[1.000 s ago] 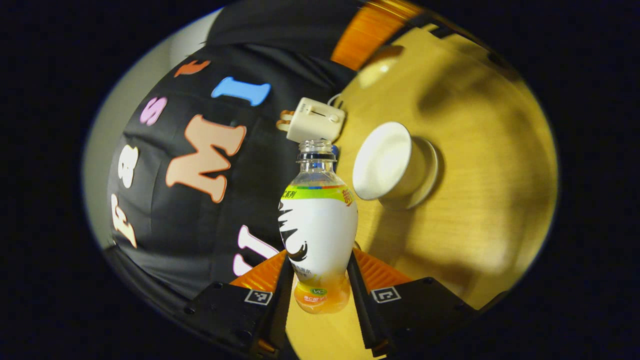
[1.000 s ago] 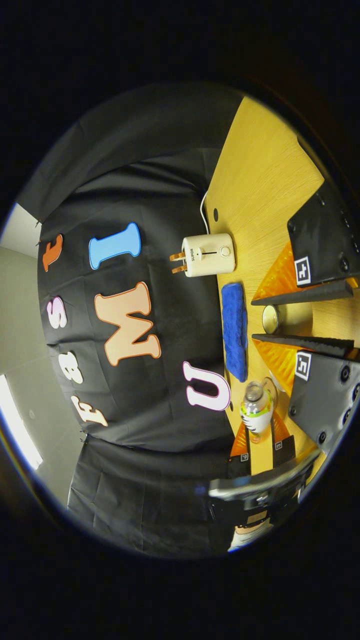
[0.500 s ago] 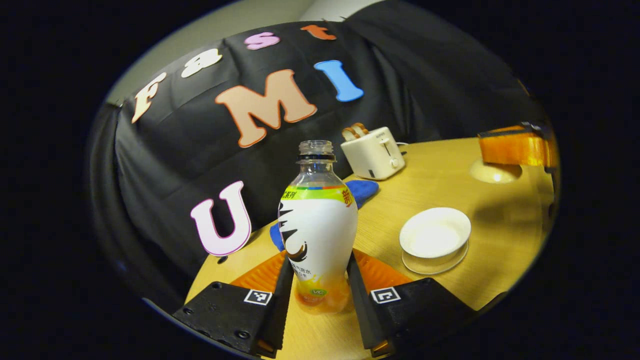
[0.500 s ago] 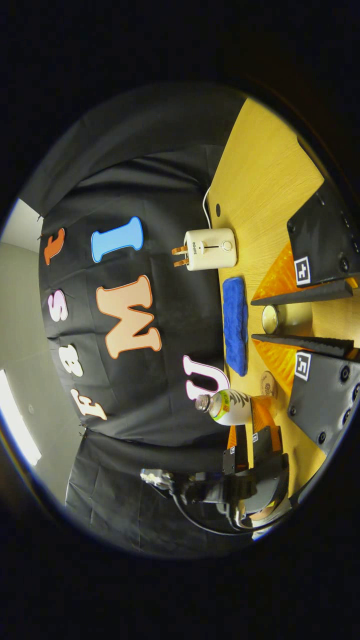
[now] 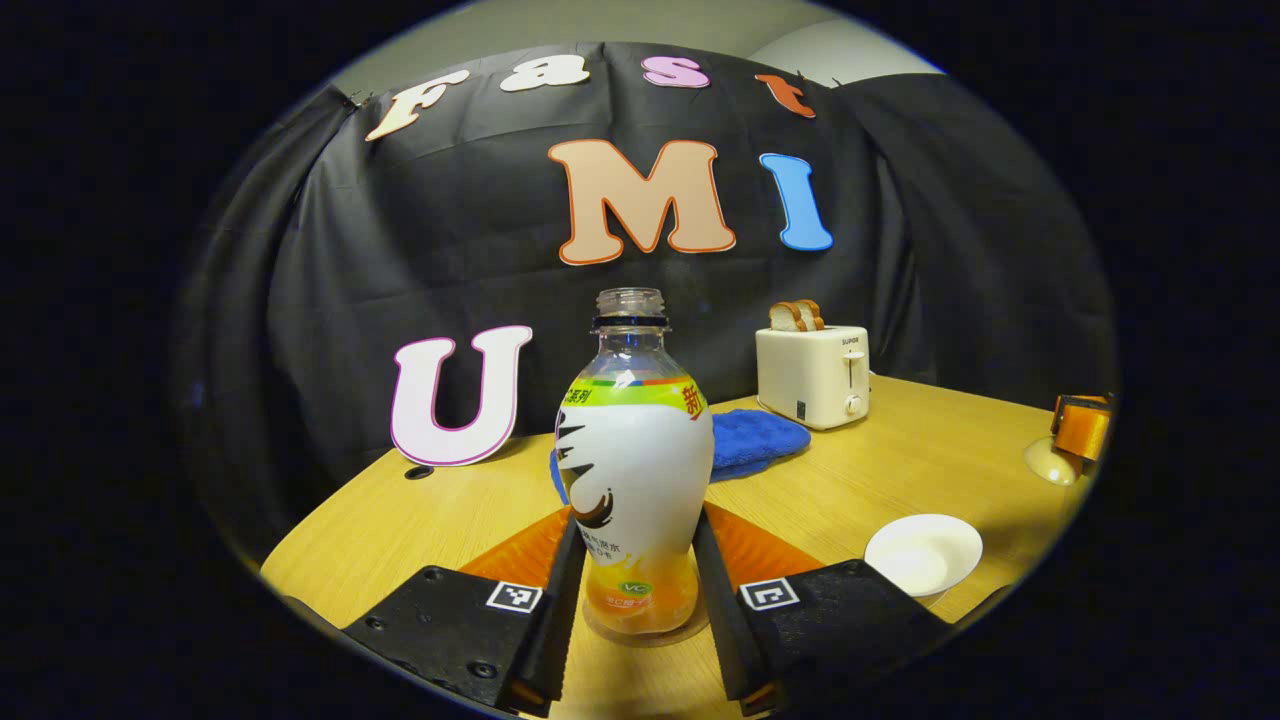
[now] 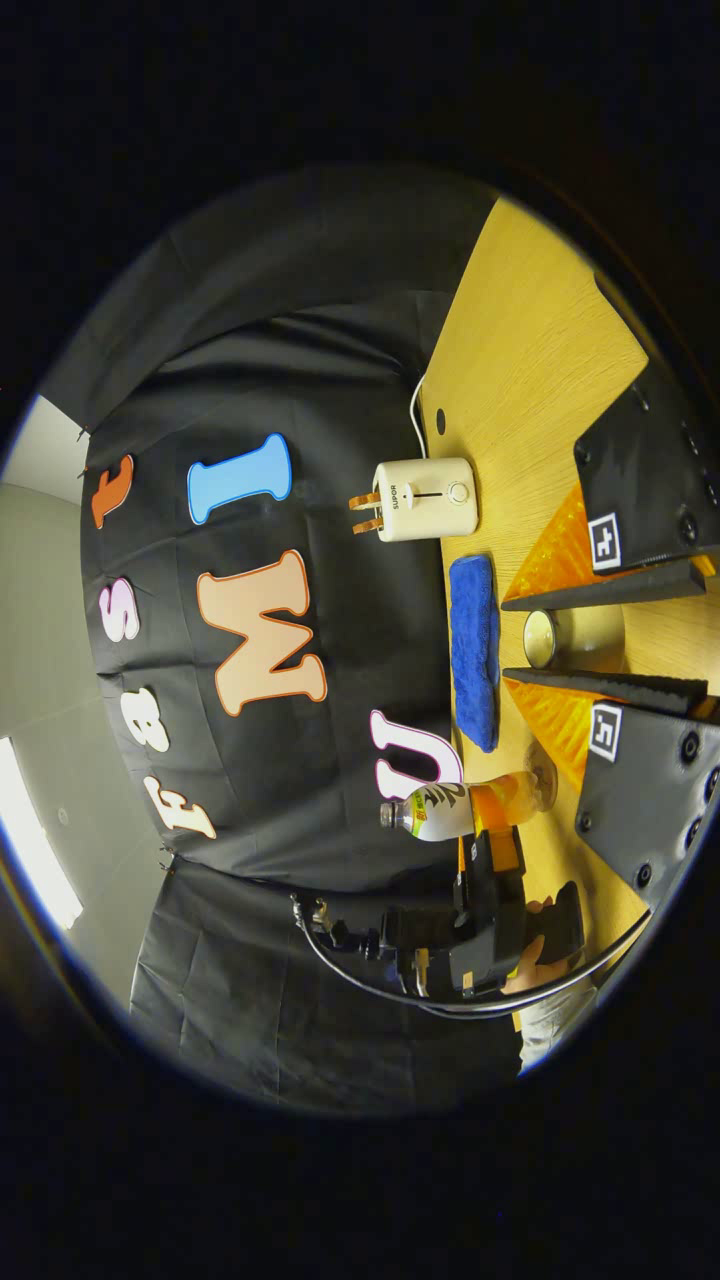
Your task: Open the teacup lid with one hand, grasp the water bottle and pour water into the teacup with the other hand; after pouring, place the water bottle on the coaster and then close the teacup lid.
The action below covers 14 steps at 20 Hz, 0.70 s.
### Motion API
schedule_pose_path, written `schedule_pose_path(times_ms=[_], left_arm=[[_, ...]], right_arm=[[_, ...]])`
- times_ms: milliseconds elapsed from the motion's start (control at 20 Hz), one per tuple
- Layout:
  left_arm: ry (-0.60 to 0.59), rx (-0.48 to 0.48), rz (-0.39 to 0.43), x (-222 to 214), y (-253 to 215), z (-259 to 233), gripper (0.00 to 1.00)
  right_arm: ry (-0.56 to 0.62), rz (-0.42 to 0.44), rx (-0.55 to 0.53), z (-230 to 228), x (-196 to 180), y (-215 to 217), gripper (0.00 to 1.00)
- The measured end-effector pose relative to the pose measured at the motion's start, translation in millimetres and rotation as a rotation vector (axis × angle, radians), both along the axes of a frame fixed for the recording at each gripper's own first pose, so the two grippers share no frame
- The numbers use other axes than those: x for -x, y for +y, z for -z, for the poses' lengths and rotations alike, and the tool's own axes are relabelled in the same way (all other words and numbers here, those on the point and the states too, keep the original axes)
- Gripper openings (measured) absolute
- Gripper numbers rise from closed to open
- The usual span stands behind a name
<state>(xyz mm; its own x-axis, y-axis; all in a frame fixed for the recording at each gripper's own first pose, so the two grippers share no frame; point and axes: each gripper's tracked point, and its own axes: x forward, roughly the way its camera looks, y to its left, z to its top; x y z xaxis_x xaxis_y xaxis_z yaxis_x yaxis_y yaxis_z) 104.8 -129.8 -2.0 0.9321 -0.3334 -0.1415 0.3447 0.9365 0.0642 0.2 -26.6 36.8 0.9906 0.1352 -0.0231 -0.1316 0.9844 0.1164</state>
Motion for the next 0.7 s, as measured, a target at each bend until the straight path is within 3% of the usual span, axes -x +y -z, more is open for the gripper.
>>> schedule_pose_path(times_ms=[350,700], left_arm=[[0.05,0.041,-0.024,-11.2,-6.9,12.5,0.57],[0.083,0.06,-0.061,-11.2,5.9,28.2,0.67]], right_arm=[[0.003,0.002,-0.008,-0.3,-0.4,-1.8,0.31],[0.02,-0.006,-0.007,6.4,-0.8,3.7,0.31]])
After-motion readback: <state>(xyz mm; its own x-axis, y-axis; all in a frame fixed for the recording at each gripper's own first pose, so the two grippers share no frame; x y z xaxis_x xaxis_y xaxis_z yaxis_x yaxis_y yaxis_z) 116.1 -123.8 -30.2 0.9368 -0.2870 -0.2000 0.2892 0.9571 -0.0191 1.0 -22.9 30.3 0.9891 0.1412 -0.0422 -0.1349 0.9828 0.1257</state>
